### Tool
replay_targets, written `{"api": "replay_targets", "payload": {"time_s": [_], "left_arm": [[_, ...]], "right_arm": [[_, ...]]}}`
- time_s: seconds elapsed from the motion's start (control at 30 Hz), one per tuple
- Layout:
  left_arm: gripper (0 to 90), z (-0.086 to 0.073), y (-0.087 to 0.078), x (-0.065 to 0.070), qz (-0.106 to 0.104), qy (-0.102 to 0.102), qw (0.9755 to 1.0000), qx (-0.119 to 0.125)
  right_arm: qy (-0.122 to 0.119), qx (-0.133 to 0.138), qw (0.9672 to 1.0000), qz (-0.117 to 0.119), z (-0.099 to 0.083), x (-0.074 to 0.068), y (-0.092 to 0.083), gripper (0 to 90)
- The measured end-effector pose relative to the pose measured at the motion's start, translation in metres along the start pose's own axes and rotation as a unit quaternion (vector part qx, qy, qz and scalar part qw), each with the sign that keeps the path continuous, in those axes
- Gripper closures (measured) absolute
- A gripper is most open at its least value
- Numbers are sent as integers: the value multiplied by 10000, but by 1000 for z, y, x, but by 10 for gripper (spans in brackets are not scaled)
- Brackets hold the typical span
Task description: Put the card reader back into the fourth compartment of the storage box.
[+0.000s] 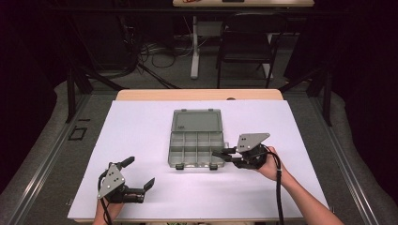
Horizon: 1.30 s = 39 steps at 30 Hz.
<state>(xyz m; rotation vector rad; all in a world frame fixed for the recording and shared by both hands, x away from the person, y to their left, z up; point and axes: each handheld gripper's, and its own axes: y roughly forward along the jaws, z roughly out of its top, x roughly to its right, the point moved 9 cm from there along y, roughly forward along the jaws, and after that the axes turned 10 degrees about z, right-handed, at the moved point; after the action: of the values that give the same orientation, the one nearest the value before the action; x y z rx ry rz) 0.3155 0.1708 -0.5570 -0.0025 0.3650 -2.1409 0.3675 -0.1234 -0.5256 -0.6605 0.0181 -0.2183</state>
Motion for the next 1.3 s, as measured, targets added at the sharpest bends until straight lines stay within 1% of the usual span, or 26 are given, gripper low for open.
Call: {"api": "replay_targets", "payload": {"time_s": [0.5, 0.63, 0.77, 1.1, 1.3], "left_arm": [[2, 0, 0, -1, 40, 10, 10000, 7], [2, 1, 0, -1, 45, -5, 10000, 41], [2, 2, -1, -1, 46, -7, 10000, 48], [2, 2, -1, -1, 58, -5, 10000, 50], [2, 2, -1, -1, 57, -21, 10000, 56]], "right_arm": [[200, -43, 9993, -322, 1, 16, -2, 734], [280, -80, 9987, -411, 0, 20, -2, 734], [308, -88, 9985, -443, 0, 22, -3, 734], [426, -127, 9972, -599, -1, 30, -4, 734], [581, -168, 9955, -735, -1, 38, -3, 734]]}}
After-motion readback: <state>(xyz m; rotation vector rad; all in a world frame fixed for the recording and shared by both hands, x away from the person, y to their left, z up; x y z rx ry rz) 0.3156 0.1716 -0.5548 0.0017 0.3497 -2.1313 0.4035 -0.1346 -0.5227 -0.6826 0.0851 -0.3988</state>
